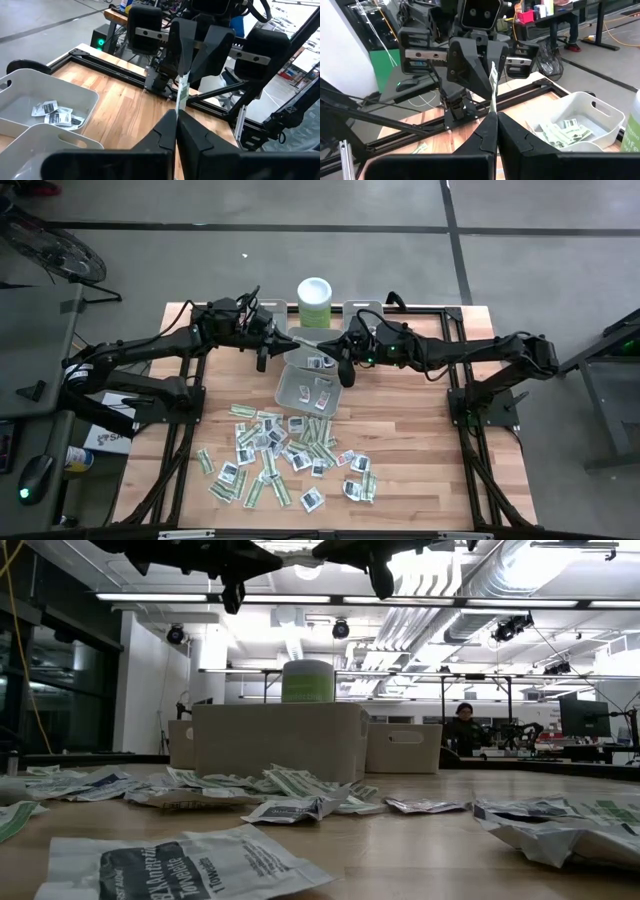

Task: Pick & Place First Aid Supplies
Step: Put the bandage pack into the left bin

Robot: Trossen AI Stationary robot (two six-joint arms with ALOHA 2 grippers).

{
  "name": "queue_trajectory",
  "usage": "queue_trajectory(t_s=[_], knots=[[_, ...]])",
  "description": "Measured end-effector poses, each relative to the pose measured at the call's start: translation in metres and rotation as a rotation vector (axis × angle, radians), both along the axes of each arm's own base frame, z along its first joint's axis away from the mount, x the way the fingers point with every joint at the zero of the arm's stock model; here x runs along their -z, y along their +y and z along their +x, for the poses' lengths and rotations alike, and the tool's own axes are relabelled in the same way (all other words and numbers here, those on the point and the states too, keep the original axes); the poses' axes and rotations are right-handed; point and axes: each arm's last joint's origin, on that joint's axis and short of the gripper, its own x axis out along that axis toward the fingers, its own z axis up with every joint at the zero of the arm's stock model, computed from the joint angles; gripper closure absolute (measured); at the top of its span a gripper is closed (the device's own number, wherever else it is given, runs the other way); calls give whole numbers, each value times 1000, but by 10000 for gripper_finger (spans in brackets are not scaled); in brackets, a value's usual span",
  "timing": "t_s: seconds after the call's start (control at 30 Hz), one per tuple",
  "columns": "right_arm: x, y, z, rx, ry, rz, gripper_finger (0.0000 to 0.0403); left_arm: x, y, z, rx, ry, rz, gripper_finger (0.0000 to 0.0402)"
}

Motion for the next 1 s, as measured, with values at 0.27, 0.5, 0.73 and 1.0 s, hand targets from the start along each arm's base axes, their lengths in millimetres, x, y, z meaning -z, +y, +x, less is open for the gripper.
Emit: queue_trajectory(t_s=[0.27,0.5,0.73,1.0], knots=[[0,0,0,-1,5,-26,402,0,0,0,4,2,17,400],[-2,-8,-3,-3,-7,26,341,6,1,-1,-43,68,14,401],[-8,-22,-15,62,10,71,218,17,13,-14,-279,222,9,401],[-7,-28,-23,110,63,77,160,40,38,-43,-500,500,-95,401]])
